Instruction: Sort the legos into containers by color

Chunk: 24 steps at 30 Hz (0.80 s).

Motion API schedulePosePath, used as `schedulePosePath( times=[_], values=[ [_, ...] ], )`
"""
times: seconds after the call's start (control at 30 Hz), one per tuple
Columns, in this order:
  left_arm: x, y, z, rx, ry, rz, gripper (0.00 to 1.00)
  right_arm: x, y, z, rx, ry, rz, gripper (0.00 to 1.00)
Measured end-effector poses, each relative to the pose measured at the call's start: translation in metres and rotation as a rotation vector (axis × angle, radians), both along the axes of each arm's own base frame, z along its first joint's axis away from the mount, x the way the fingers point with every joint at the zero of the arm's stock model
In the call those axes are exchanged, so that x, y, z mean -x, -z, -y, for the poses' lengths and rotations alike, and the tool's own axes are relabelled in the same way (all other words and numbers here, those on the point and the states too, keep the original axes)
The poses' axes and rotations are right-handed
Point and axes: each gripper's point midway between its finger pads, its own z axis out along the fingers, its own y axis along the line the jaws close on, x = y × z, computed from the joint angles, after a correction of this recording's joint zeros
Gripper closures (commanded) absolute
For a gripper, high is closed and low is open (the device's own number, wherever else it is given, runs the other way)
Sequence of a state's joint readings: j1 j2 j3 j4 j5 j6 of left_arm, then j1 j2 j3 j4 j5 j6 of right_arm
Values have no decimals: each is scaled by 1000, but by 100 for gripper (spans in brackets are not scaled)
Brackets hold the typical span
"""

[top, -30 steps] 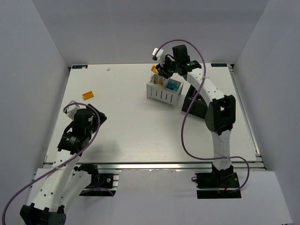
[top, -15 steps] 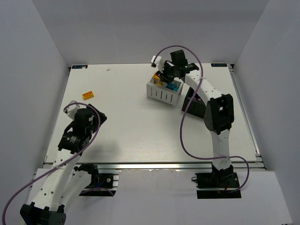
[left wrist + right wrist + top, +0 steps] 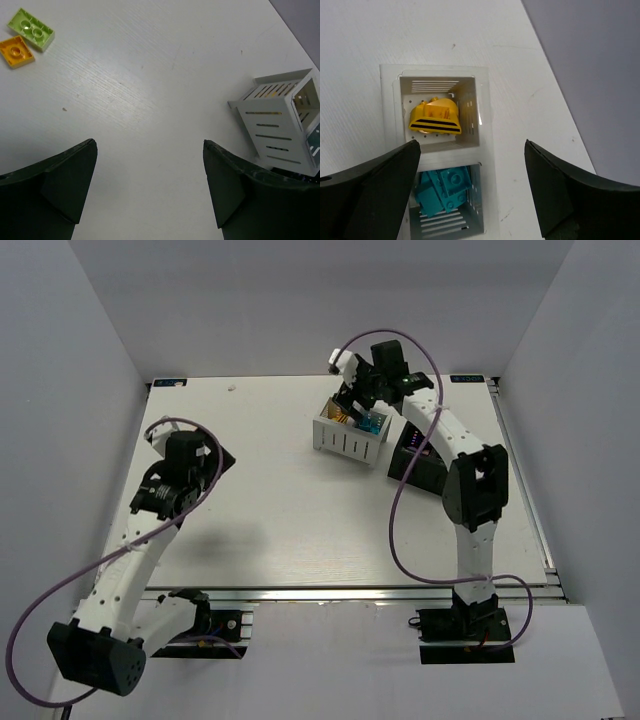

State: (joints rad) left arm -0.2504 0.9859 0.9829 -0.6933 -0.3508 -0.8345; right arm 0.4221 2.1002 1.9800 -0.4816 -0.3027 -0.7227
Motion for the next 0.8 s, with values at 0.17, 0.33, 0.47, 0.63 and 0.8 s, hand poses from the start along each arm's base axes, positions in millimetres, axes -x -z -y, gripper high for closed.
schedulePosePath(
  times=[0.17, 0.33, 0.47, 0.63, 0.8],
  values=[
    [-34, 9, -8, 1, -8, -69, 46, 15, -54, 18, -161, 43, 58, 32],
    [-66, 52, -46, 36, -63, -202, 60, 60, -102, 30, -350, -93, 16, 76],
    [-91, 83, -80, 116, -142, -270, 33, 108, -89, 24, -417, -195, -90, 52],
    [-124, 118, -108, 249, -280, -318, 15, 145, -42, 17, -425, -239, -242, 49],
    [-159, 144, -113, 363, -395, -309, 11, 157, -18, 21, -423, -225, -316, 48]
  ],
)
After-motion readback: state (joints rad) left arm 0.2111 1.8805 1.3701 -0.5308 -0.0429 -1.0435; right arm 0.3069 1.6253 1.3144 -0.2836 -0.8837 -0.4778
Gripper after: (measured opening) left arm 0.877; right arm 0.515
